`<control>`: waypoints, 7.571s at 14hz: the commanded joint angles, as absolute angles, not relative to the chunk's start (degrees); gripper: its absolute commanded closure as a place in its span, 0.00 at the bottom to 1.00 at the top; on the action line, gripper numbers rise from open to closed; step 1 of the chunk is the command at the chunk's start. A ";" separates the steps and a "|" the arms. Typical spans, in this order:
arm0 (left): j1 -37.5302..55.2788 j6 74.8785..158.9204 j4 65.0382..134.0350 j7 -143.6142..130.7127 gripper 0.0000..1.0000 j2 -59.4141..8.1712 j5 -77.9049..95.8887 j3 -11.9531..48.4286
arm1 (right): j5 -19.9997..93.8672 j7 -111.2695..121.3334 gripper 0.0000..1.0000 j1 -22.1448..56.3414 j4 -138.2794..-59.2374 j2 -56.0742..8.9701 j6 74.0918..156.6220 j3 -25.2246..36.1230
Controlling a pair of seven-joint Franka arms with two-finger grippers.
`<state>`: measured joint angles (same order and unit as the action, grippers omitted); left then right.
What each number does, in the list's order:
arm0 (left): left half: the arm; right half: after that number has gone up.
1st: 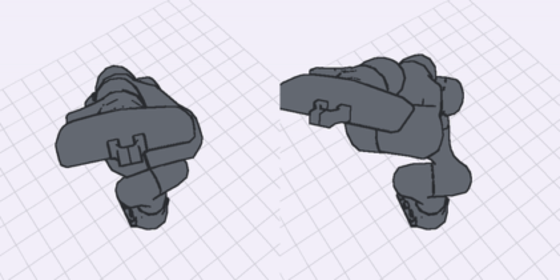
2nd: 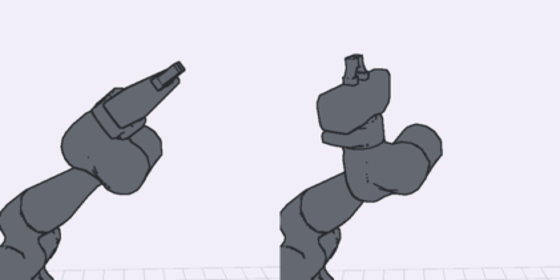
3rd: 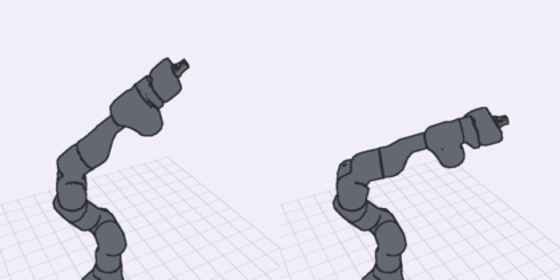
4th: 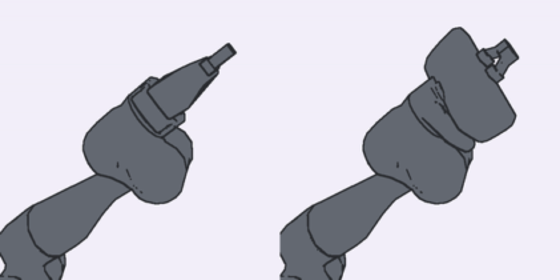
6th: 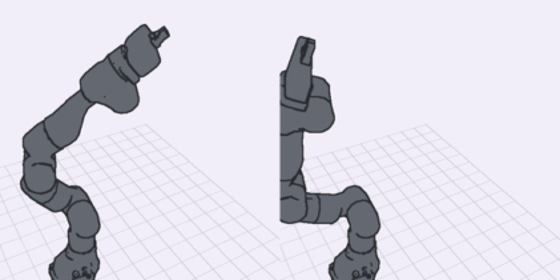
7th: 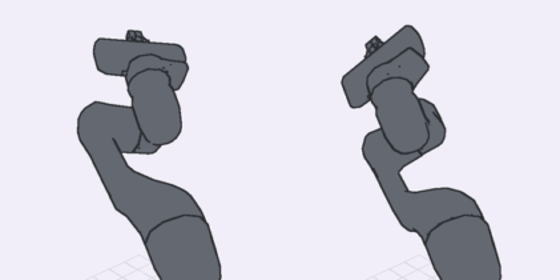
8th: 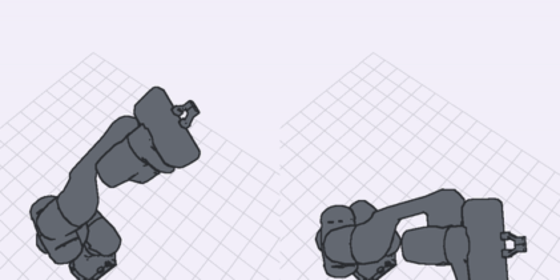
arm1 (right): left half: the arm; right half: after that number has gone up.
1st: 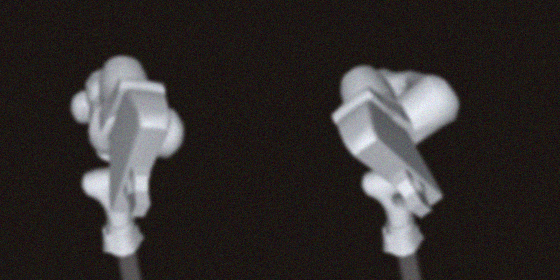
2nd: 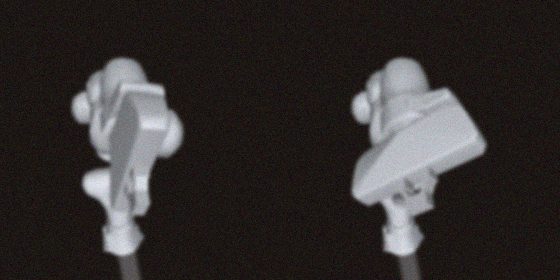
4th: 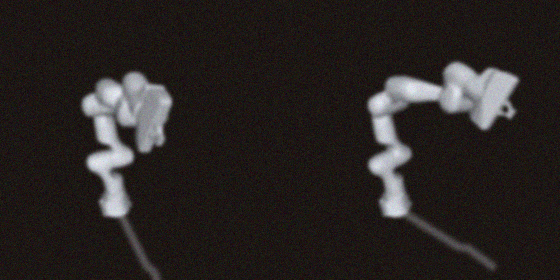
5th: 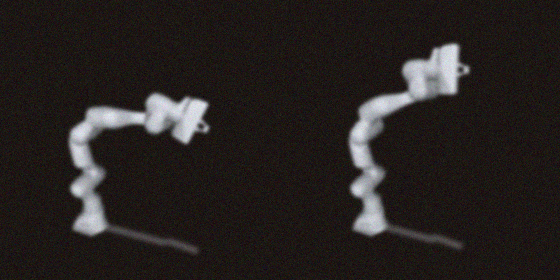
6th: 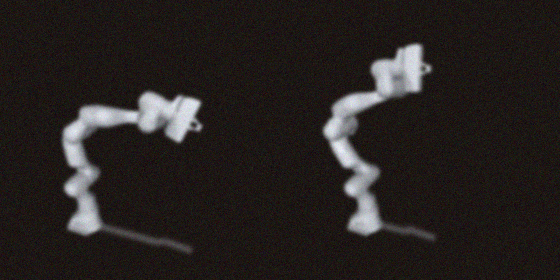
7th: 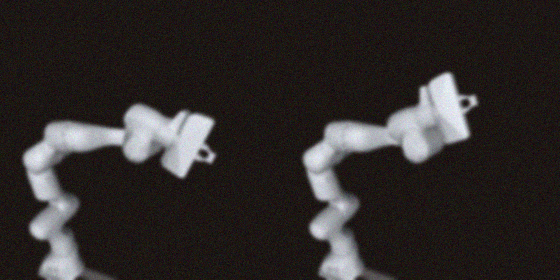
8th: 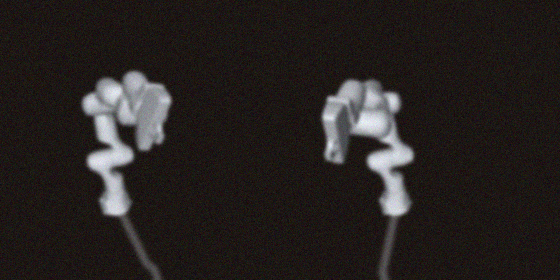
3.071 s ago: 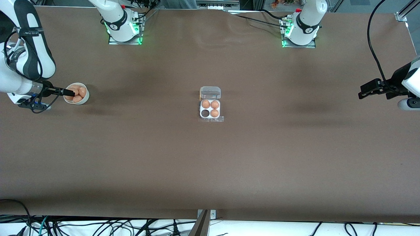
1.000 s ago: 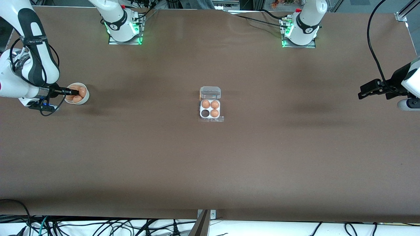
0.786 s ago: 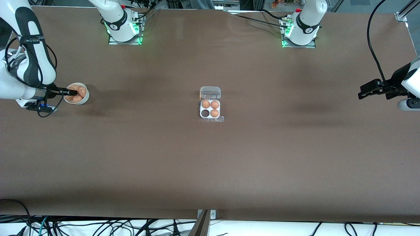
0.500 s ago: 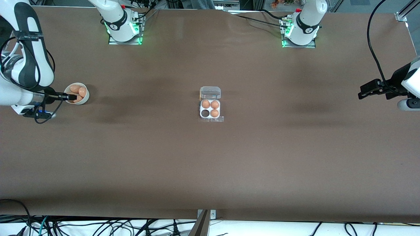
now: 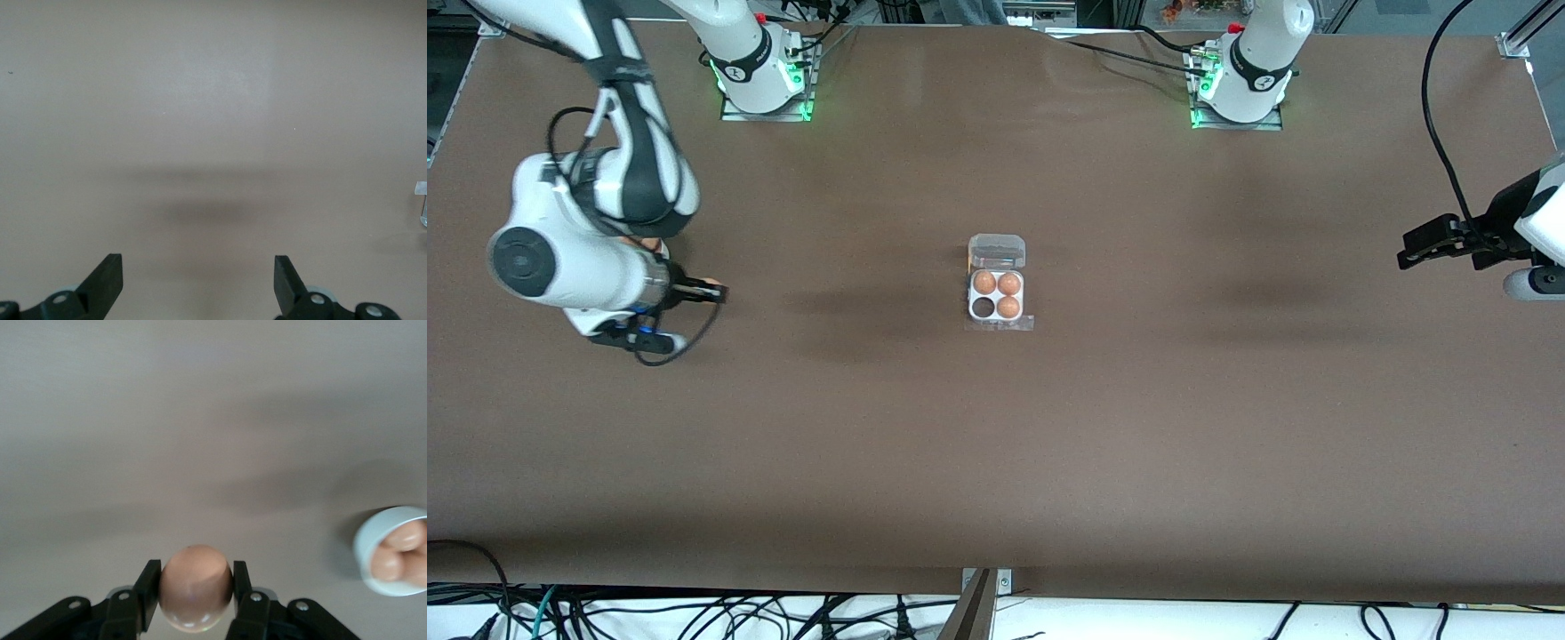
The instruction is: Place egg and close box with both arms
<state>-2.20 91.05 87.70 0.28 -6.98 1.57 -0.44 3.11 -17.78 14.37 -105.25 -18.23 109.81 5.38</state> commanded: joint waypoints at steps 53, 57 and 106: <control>-0.09 88.34 87.02 -15.54 0.00 -9.30 2.99 12.36 | 9.84 -45.91 0.00 27.26 -76.99 -38.68 113.84 -0.71; 1.75 88.07 86.92 -30.38 0.23 -12.91 5.87 21.17 | 9.93 -37.82 0.00 26.54 -76.91 -35.69 108.03 6.57; 25.06 101.63 70.34 -44.30 0.20 -39.11 7.65 9.86 | -1.15 -7.13 0.00 3.25 -96.94 2.55 96.33 2.63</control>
<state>26.46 106.39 74.53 -44.61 -40.16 9.83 11.56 -2.52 -8.92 3.26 -96.29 1.95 96.46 2.38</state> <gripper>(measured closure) 0.802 0.000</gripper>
